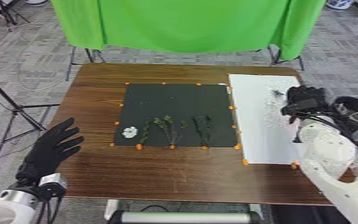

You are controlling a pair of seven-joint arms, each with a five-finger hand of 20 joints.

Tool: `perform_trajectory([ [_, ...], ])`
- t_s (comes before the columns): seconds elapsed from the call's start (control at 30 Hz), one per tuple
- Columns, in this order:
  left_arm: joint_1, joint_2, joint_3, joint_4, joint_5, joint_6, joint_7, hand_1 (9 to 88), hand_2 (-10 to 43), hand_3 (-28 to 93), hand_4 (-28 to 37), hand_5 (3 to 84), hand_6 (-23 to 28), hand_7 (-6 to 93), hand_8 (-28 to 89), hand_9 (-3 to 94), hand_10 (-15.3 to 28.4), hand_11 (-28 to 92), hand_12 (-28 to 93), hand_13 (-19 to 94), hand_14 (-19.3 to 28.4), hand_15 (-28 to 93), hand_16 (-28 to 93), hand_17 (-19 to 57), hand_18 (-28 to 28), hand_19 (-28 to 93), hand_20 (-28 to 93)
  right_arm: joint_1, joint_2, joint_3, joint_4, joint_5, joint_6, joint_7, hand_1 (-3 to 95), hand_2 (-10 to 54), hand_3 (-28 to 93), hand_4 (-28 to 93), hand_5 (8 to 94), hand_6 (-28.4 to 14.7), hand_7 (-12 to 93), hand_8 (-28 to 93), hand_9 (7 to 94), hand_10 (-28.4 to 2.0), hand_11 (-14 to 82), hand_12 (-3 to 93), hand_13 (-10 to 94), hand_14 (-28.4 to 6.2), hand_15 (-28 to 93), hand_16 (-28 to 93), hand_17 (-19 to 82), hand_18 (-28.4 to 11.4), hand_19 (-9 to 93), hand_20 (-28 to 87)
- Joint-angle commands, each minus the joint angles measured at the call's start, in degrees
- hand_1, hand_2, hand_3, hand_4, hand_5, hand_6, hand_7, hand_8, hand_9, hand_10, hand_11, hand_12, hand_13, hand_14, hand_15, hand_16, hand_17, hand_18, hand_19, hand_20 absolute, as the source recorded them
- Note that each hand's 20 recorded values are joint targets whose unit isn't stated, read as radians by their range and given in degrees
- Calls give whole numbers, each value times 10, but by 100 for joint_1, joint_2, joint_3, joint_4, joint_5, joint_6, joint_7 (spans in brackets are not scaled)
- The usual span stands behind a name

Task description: Arrange flowers

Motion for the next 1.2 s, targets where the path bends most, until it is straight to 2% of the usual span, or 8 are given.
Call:
perform_trajectory([
  [0.03, 148, -44, -60, -61, -30, 59, 43, 259, -3, 704, -243, 268, 28, 209, -110, 244, 122, 201, 154, 208, 167, 308, -2, -99, 230, 438, 78, -94, 80, 39, 86, 271, -225, -200, 276, -95, 899, -283, 467, -23, 352, -159, 514, -118, 283, 224, 496, -98, 757, 270, 211, -209, 814, 522],
  [0.67, 46, -56, -20, -22, 6, -7, -38, 260, -2, 703, -242, 268, 28, 208, -110, 245, 122, 200, 155, 208, 166, 307, -2, -99, 230, 438, 79, -46, 27, -43, 276, 421, -717, -176, 283, -95, 890, -283, 487, -34, 337, -143, 547, -122, 259, 224, 518, -87, 751, 276, 224, -207, 816, 524],
  [0.87, 28, -43, -6, -10, 6, -34, -40, 260, -2, 702, -241, 269, 28, 207, -109, 245, 122, 200, 155, 208, 166, 307, -2, -99, 230, 438, 79, -61, 74, -212, 515, 359, -89, -297, 320, -95, 892, -281, 485, -23, 381, -158, 559, -117, 306, 233, 541, -76, 753, 281, 237, -205, 824, 519],
  [0.97, 25, -39, -5, -10, 10, -42, -52, 260, -2, 703, -241, 269, 28, 207, -109, 245, 122, 200, 155, 208, 166, 308, -2, -99, 230, 438, 79, -76, 105, -312, 620, 301, 353, -339, 361, -95, 887, -281, 507, 0, 426, -175, 604, -97, 330, 253, 595, -59, 743, 300, 268, -202, 840, 513],
  [1.0, 26, -34, -1, -12, 9, -32, -45, 260, -2, 703, -240, 269, 28, 207, -109, 245, 123, 200, 155, 208, 166, 308, -2, -99, 230, 438, 78, -75, 129, -376, 675, 317, 666, -343, 374, -95, 883, -281, 516, 5, 433, -182, 619, -92, 322, 273, 606, -54, 733, 323, 275, -203, 845, 507],
  [1.07, 27, -28, -1, -9, 4, -37, -35, 261, -2, 702, -240, 269, 28, 207, -109, 245, 123, 199, 154, 208, 166, 308, -2, -99, 230, 438, 78, -115, 144, -368, 649, 297, 879, -402, 407, -95, 853, -282, 524, 12, 451, -66, 662, -74, 266, 339, 628, -51, 715, 350, 288, -201, 852, 500],
  [1.1, 27, -27, -7, -10, 10, -38, -40, 260, -2, 703, -240, 269, 28, 207, -109, 245, 123, 199, 154, 208, 166, 308, -2, -99, 230, 439, 78, -126, 148, -367, 634, 287, 973, -446, 452, -95, 835, -282, 566, 23, 494, -22, 738, -55, 202, 407, 668, -41, 696, 373, 308, -203, 865, 496],
  [1.2, 40, -29, -22, -20, 7, -24, -31, 261, -1, 702, -239, 268, 28, 208, -109, 245, 122, 200, 155, 208, 166, 308, -2, -99, 230, 439, 78, -67, 120, -374, 541, 280, 1057, -554, 494, -95, 839, -281, 658, 37, 509, 18, 832, -39, 174, 464, 725, -39, 683, 382, 339, -204, 884, 489],
])
